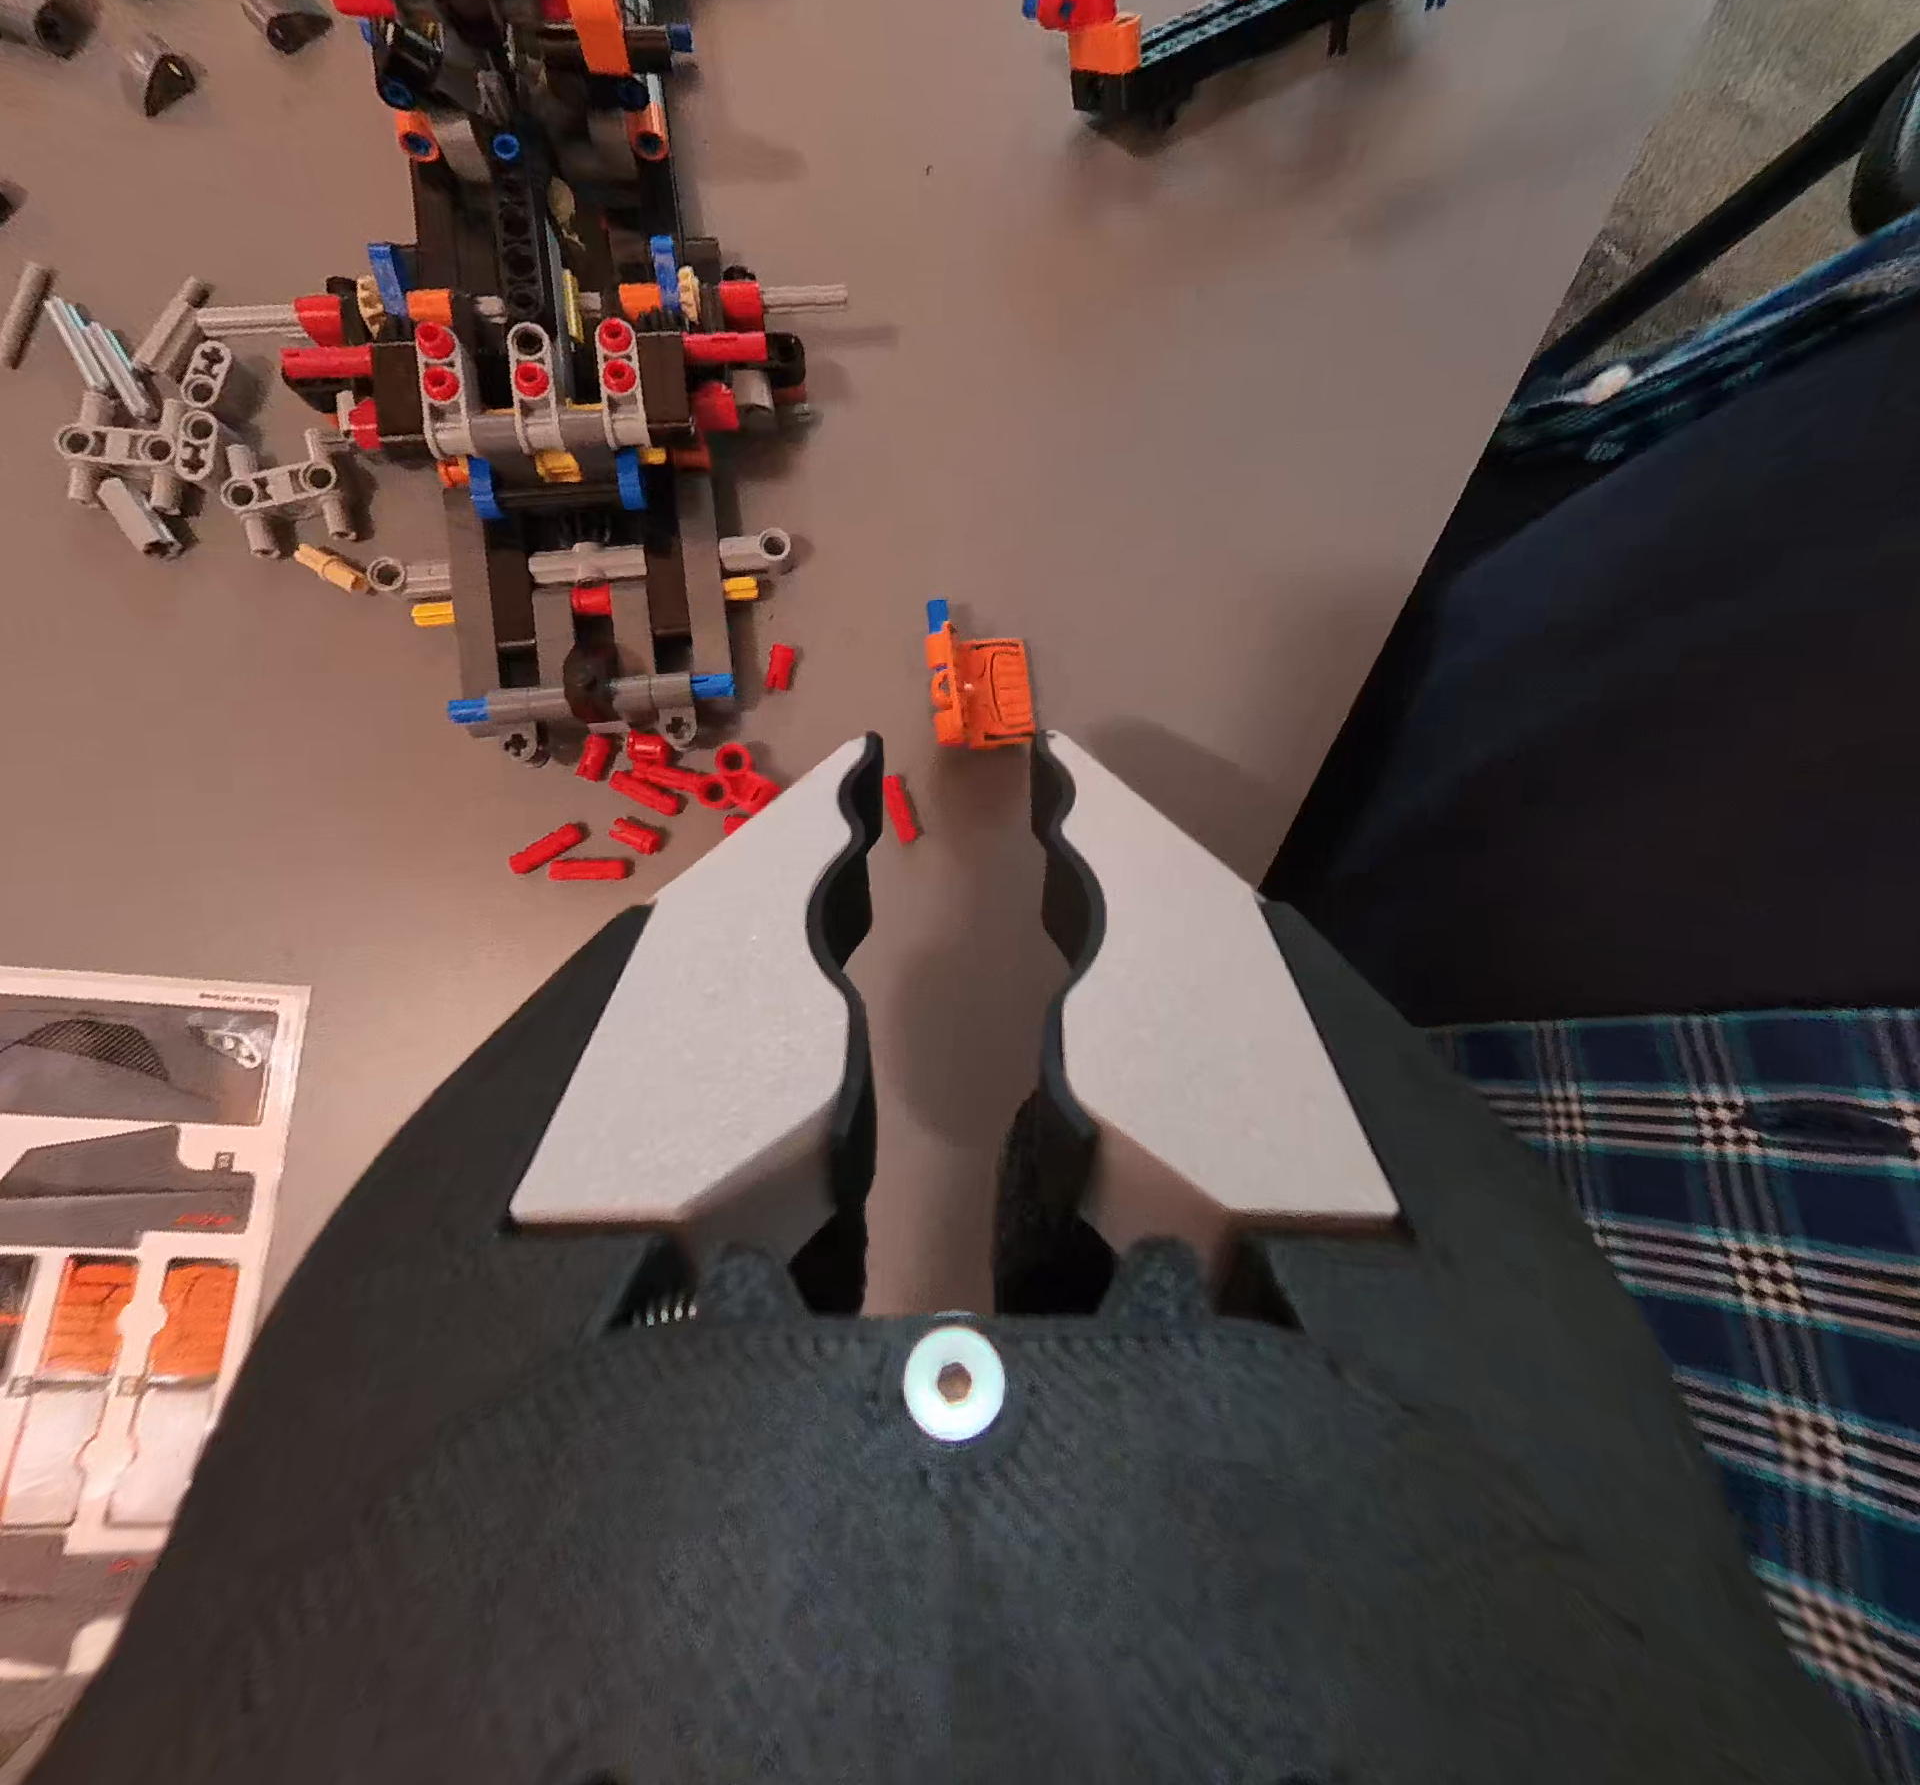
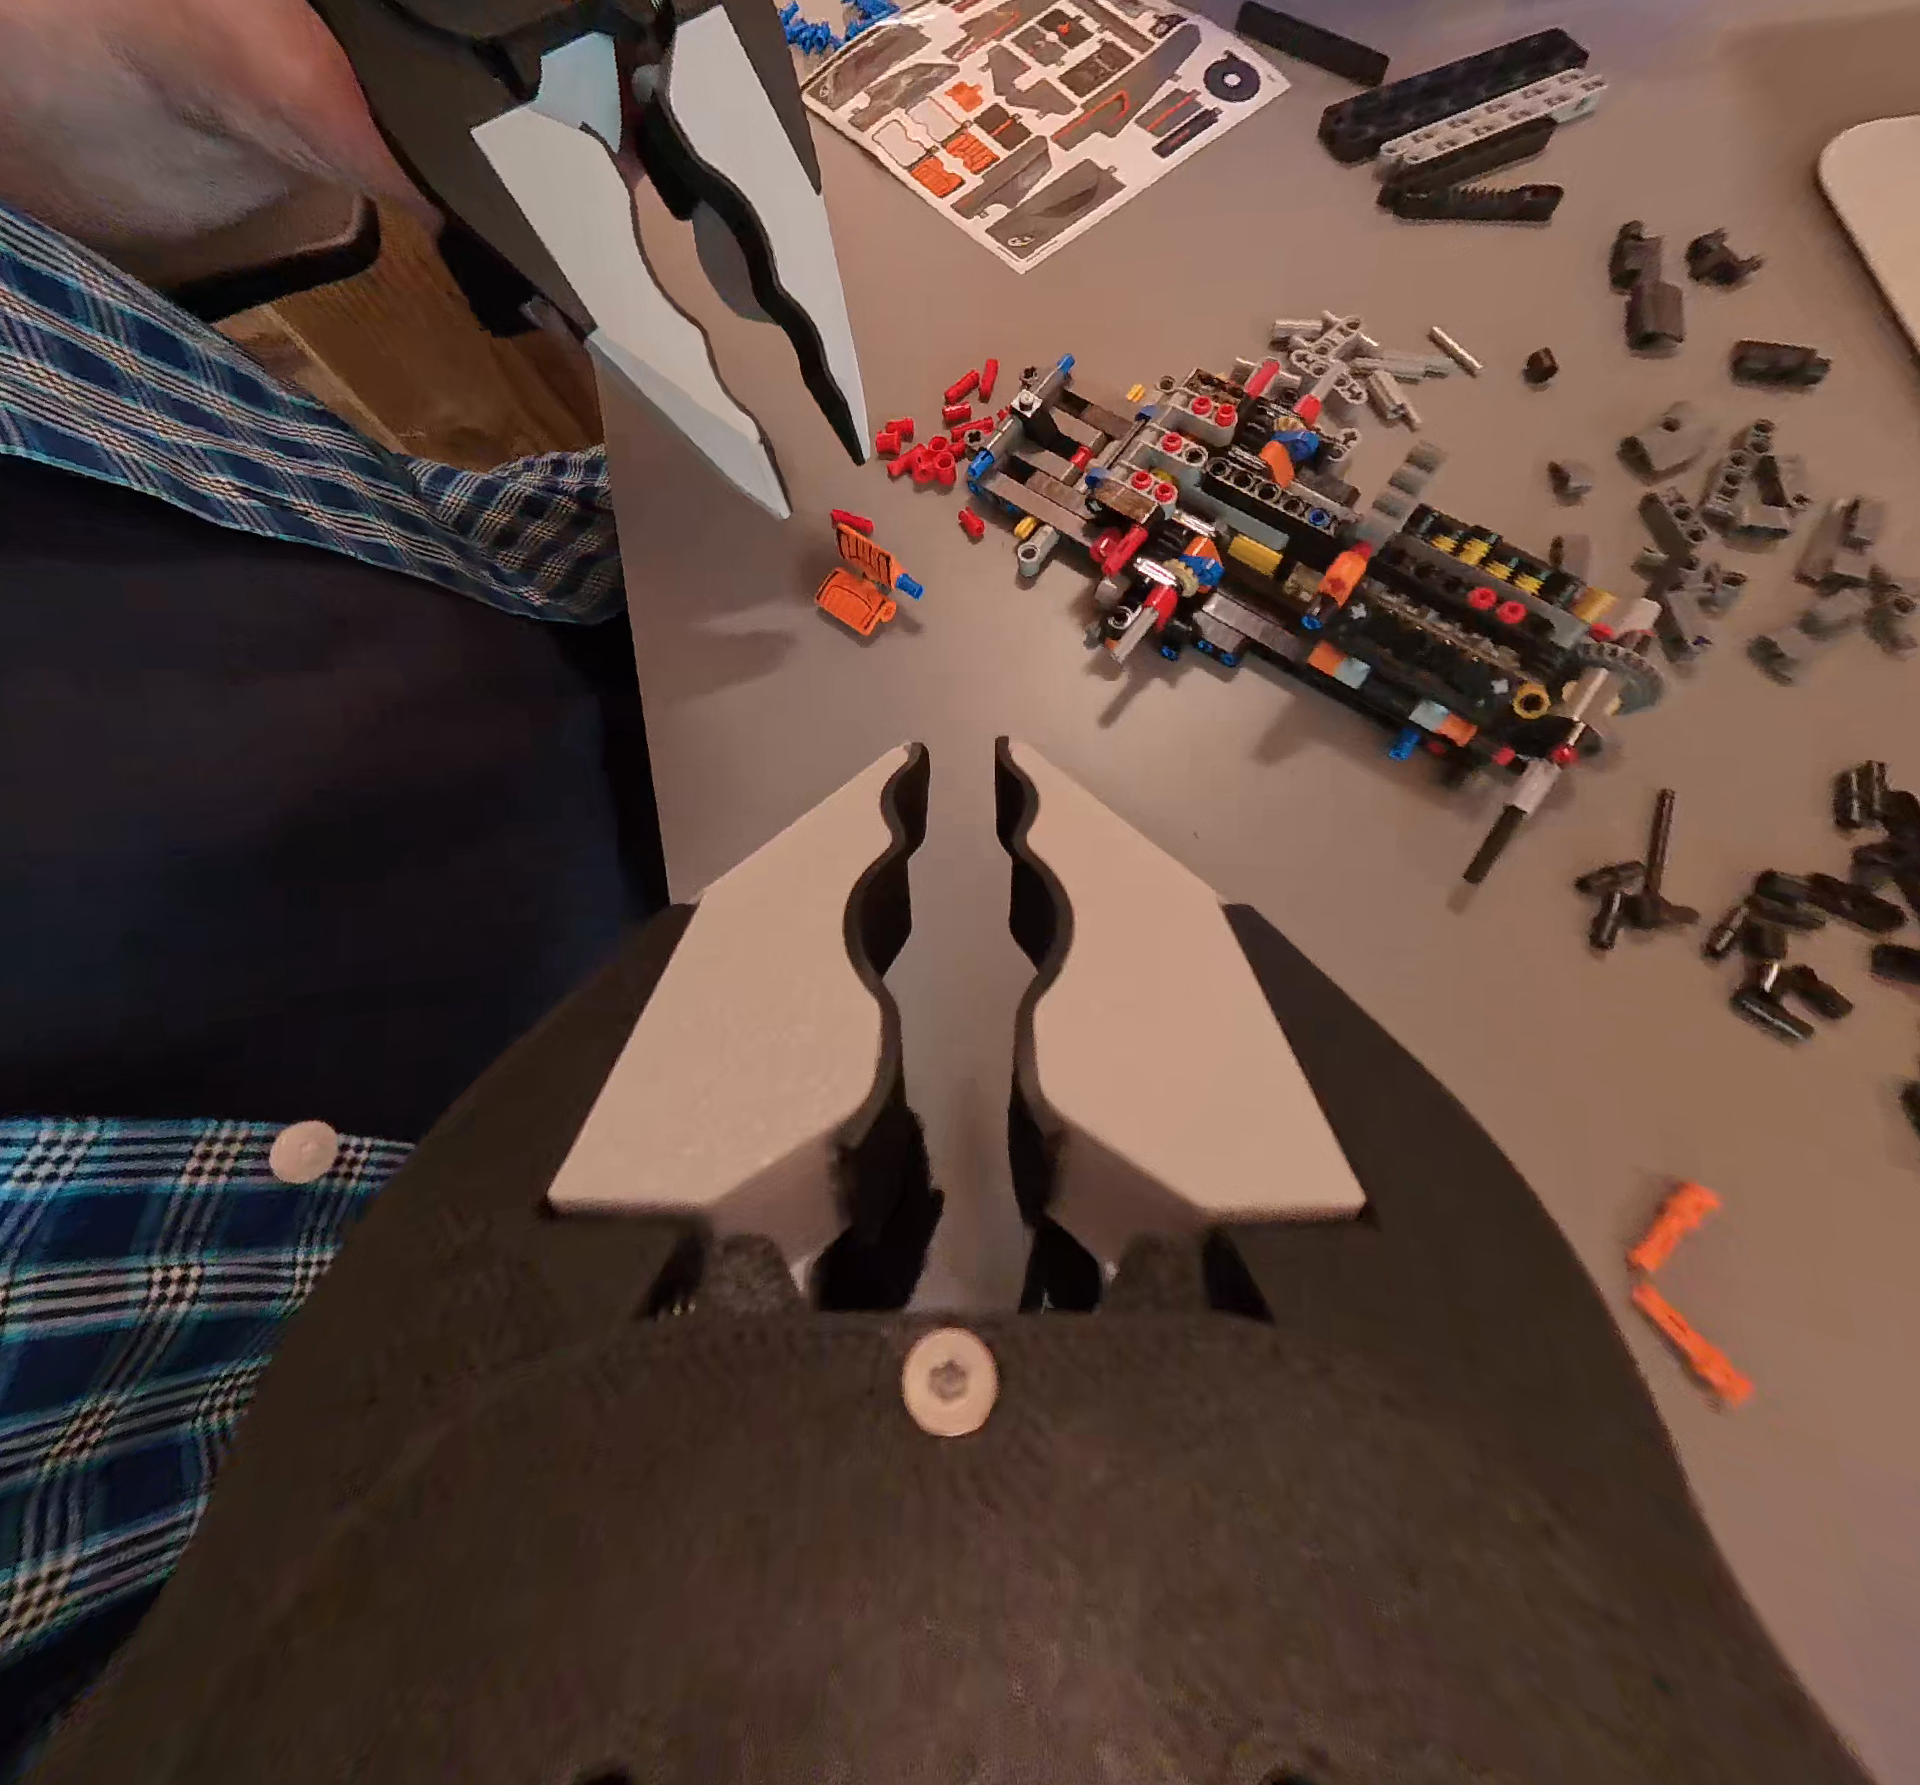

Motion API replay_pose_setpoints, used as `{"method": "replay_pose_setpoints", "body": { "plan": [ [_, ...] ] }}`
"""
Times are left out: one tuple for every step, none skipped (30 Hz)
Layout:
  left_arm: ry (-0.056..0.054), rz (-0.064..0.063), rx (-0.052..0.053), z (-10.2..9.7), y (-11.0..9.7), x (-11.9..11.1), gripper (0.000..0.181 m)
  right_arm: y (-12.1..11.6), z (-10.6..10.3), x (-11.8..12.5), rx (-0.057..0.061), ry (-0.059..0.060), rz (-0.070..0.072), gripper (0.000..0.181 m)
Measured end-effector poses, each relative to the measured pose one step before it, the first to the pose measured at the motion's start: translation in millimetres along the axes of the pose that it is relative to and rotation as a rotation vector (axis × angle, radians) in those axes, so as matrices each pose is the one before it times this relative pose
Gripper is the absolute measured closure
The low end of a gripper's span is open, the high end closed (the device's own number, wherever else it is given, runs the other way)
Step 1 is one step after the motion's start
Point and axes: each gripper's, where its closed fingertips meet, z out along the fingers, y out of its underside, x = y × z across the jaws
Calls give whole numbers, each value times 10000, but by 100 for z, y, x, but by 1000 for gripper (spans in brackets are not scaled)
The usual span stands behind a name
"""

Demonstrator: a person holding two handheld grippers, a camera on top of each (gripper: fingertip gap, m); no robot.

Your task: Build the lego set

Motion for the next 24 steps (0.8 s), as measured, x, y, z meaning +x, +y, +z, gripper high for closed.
{"method": "replay_pose_setpoints", "body": {
  "plan": [
    [-69, -81, 174, 186, -260, -15, 156, 229, -322, -59, 43, 31, 11, 171],
    [21, -43, 117, 220, -169, 112, 157, 217, -259, -70, 58, 26, 9, 171],
    [34, -77, 13, 279, -43, 110, 157, 140, -211, -70, 73, 23, 3, 172],
    [-68, -51, -24, 266, 26, -45, 157, 127, -181, -81, 60, 16, -2, 171],
    [-42, 14, -65, 275, 106, -6, 159, 91, -153, -73, 48, 16, -25, 172],
    [-85, -35, -49, 272, 91, -84, 162, -3, -158, -78, 75, 20, -53, 172],
    [-83, 9, -39, 272, 91, -62, 167, -37, -134, -93, 75, -5, -55, 172],
    [-48, 72, -74, 258, 119, 27, 173, 29, -108, -37, 30, 5, -41, 172],
    [-153, 56, -20, 230, 21, -117, 178, 72, -107, 46, 17, 30, -29, 172],
    [-111, 56, 87, 118, -106, -79, 178, 35, -123, 62, 51, 22, -10, 173],
    [75, -33, 49, 40, -80, 89, 179, 3, -120, 48, 67, -3, 6, 172],
    [66, -98, 46, -45, -78, 13, 179, 11, -107, 45, 35, 6, 7, 172],
    [-159, -21, 119, -119, -135, -278, 180, 10, -87, 73, 24, 35, -18, 171],
    [-94, 60, 24, -86, 11, -161, 180, -51, -103, 38, 51, 17, -31, 170],
    [112, 31, -92, 0, 144, 140, 180, -50, -91, 37, 51, 5, -11, 169],
    [-9, 58, 40, -46, -41, 7, 180, -16, -76, 70, 28, 15, -16, 169],
    [8, 102, 88, -51, -137, 70, 180, 24, -54, 134, 7, 44, -30, 170],
    [105, 83, -17, -2, -28, 208, 180, 71, -56, 197, -5, 69, -18, 170],
    [-68, 60, -14, -25, -52, -53, 180, 53, -89, 222, 10, 68, 5, 170],
    [-119, 108, 91, -68, -171, -107, 180, 15, -127, 186, 50, 33, 18, 170],
    [54, 23, 56, -42, -122, 73, 180, -44, -171, 183, 88, 21, 21, 170],
    [173, -42, -39, 40, -13, 200, 180, -43, -212, 302, 86, 83, 21, 169],
    [-25, 4, -14, 29, -11, -45, 180, -12, -234, 455, 51, 145, 14, 168],
    [-88, 68, 78, -42, -117, -85, 180, -43, -248, 527, 41, 139, 4, 166]
  ]
}}
